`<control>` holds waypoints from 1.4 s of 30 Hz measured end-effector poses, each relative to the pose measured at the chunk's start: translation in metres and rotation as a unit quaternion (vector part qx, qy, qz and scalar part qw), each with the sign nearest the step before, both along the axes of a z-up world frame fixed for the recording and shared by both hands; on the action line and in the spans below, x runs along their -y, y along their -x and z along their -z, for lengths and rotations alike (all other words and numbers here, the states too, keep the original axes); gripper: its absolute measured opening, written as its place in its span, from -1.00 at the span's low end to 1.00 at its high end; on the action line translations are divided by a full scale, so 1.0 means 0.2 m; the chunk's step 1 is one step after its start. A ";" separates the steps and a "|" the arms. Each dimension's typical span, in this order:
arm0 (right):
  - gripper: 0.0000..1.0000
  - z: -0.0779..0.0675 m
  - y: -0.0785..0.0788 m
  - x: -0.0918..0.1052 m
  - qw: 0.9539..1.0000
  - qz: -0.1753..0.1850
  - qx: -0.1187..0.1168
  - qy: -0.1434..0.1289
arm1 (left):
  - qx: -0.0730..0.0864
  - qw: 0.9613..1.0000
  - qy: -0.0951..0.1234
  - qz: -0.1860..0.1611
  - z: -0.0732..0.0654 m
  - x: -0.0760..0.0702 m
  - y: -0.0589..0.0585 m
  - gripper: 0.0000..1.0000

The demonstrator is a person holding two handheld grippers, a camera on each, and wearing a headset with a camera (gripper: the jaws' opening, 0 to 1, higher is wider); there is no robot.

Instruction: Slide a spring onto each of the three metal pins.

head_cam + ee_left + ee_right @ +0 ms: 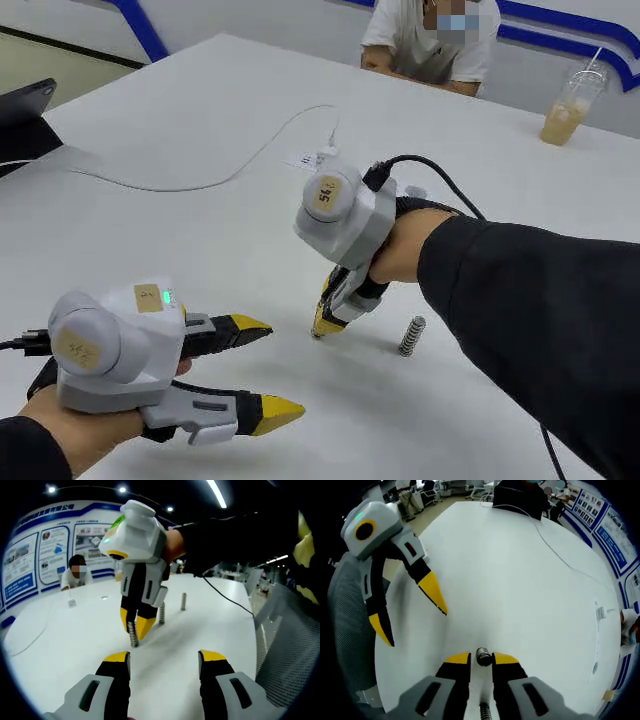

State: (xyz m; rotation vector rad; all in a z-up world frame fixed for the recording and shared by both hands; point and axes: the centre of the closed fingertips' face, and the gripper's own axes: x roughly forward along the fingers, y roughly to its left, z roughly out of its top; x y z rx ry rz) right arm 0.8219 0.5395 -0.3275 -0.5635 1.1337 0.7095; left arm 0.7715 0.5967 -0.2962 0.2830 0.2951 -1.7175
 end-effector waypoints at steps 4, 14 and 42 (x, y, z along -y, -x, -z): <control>-0.61 -0.01 0.02 0.02 1.000 0.004 0.003 -0.003 | -0.001 1.000 0.000 0.001 0.00 0.00 0.00 0.13; -0.54 -0.05 0.06 0.06 0.999 0.026 0.017 -0.020 | -0.003 1.000 -0.001 -0.002 0.00 0.01 0.00 0.16; -0.48 -0.17 0.34 0.06 0.989 0.093 0.084 -0.077 | -0.004 1.000 -0.003 0.000 -0.01 0.03 0.02 0.26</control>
